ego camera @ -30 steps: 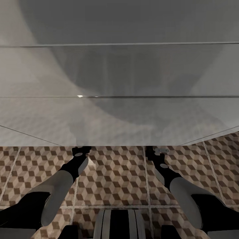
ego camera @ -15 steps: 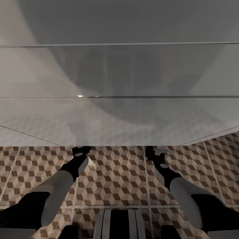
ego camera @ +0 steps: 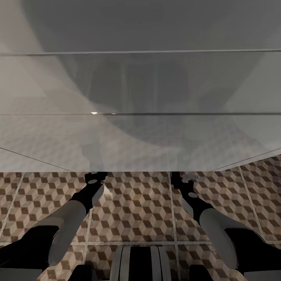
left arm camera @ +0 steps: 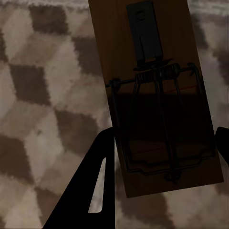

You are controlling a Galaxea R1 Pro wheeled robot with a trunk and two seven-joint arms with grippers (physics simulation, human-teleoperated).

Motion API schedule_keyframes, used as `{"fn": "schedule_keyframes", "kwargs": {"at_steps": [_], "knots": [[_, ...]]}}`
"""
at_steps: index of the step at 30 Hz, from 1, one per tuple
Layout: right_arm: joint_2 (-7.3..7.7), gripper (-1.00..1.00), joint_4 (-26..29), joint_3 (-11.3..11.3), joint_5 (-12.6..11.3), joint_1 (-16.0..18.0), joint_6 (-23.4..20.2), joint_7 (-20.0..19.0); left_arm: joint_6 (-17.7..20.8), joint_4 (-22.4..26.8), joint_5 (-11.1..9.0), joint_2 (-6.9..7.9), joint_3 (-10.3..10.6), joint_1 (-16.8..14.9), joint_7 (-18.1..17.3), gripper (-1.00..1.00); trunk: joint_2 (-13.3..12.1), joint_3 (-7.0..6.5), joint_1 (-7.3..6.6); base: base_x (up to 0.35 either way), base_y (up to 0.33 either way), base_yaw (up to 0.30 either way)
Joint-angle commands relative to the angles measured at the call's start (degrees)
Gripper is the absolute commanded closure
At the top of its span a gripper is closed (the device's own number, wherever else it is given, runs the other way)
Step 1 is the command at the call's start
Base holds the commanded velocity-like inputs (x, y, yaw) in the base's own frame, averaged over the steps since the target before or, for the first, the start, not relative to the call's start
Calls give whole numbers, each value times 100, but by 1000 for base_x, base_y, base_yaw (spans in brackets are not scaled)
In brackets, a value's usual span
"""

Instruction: Take the four mousetraps from the cabinet in the bathroom and place them on the bathroom floor. Make sure all four end up on the same floor surface, and ensure that at least two of them are either under or directly next to the same bathroom sink.

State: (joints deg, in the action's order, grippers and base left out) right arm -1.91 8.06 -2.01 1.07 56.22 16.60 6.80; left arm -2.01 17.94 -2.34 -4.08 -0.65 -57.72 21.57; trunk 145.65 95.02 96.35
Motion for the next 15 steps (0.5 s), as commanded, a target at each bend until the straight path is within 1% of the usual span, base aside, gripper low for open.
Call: {"fn": "schedule_keyframes", "kwargs": {"at_steps": [1, 6, 12, 15], "knots": [[-2, 100, -6, -18, -10, 3, 21, 5, -19, -2, -20, -3, -6, -2, 12, 100, 1, 3, -1, 0, 0, 0], [-2, 100, -6, -18, -10, 3, 19, 5, -19, -1, -20, -4, -6, -2, 13, 100, 1, 3, -1, 0, 0, 0], [-2, 100, -6, -18, -10, 3, 19, 5, -19, -1, -20, -5, -6, -2, 13, 100, 9, 136, 15, 0, 0, 0], [-2, 100, -6, -18, -10, 3, 19, 5, -19, -1, -20, -5, -6, -2, 14, 100, 9, 136, 15, 0, 0, 0]]}}
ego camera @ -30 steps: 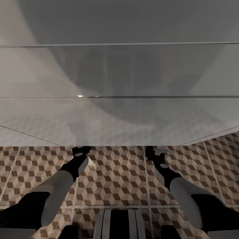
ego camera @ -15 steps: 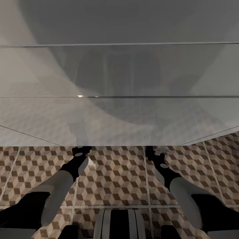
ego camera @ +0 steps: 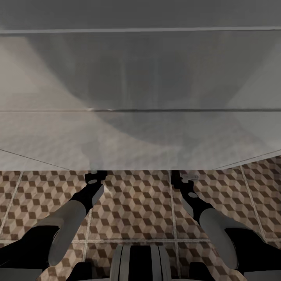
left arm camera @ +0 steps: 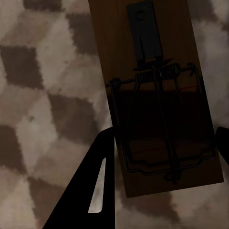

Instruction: Take the four mousetraps from the cabinet in the bathroom and place them on the bathroom floor. Make sure all four end up on the same floor surface, and ensure that at least two of them are either under or directly next to the same bathroom sink.

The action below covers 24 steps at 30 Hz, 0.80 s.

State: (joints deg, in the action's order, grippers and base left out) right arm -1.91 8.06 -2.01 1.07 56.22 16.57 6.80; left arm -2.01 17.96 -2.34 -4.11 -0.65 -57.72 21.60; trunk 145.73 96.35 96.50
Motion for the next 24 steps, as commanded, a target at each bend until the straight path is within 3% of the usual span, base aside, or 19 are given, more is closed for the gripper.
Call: {"fn": "schedule_keyframes", "kwargs": {"at_steps": [1, 24], "knots": [[-2, 100, -6, -18, -10, 3, 21, 5, -19, -3, -20, -2, -5, -2, 11, 100, 1, 3, -1, 0, 0, 0], [-2, 100, -6, -18, -1, 3, 21, 5, -67, -3, -20, 6, -4, -2, 32, 100, 1, 3, -1, 0, 0, 0]]}}
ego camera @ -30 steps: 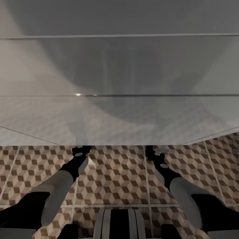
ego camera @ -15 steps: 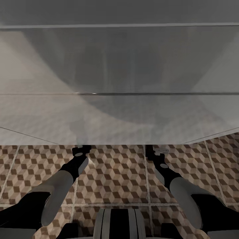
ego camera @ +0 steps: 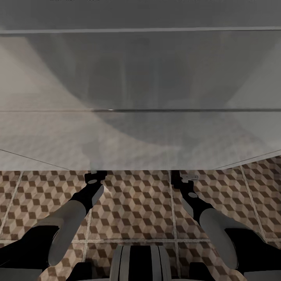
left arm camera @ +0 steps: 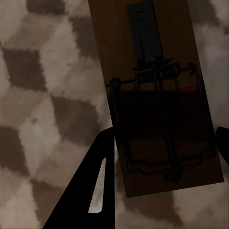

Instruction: Take the four mousetraps from the cabinet in the bathroom and place them on the bathroom floor. Make sure all four end up on the same floor surface, and ensure that at least two of them are either under or directly next to the same bathroom sink.

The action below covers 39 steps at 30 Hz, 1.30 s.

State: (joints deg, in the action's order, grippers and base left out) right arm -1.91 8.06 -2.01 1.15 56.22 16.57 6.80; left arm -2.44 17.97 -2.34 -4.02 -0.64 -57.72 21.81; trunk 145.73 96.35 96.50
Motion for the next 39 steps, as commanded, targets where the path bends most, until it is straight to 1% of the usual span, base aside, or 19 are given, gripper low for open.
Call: {"fn": "schedule_keyframes", "kwargs": {"at_steps": [1, 30, 39], "knots": [[-2, 100, -6, -18, -9, 3, 21, 6, -23, -4, -21, -2, -6, -2, 8, 100, 1, 3, -1, 21, 0, 0], [-2, 100, -6, -18, -9, 3, 21, 6, -27, -6, -21, -2, -7, -2, 15, 100, 1, 3, -1, 13, 0, 0], [-2, 100, -6, -17, -9, 3, 21, 6, -33, -5, -21, -2, -6, -2, 16, 100, 1, 3, -1, 105, 0, 0]]}}
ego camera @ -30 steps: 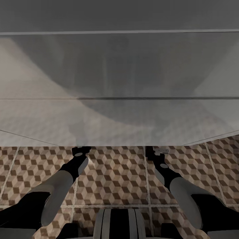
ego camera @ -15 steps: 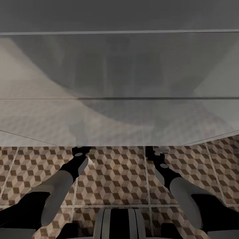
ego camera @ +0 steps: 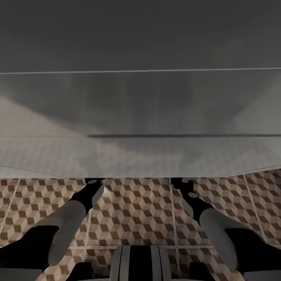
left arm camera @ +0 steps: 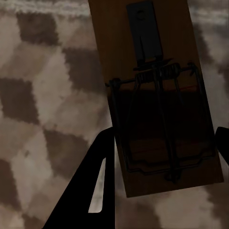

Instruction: Take the four mousetraps from the cabinet in the bathroom and place them on the bathroom floor. Make sure all four end up on the same floor surface, and ensure that at least two of them are either under or directly next to the same bathroom sink.

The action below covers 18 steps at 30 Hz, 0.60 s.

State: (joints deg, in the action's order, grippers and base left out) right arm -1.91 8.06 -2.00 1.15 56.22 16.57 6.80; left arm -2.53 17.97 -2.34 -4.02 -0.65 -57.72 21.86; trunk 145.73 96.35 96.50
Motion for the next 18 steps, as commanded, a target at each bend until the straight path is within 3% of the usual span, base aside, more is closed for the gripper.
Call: {"fn": "schedule_keyframes", "kwargs": {"at_steps": [1, 18], "knots": [[-2, 100, -6, -19, -9, 3, 21, 6, -25, -4, -20, -2, -6, -3, 11, 100, 1, 3, 0, 33, 0, 0], [-2, 100, -6, -16, -18, 3, 12, 6, -28, -12, -20, -2, -2, -3, 11, 100, 1, 3, 0, 5, 0, 0]]}}
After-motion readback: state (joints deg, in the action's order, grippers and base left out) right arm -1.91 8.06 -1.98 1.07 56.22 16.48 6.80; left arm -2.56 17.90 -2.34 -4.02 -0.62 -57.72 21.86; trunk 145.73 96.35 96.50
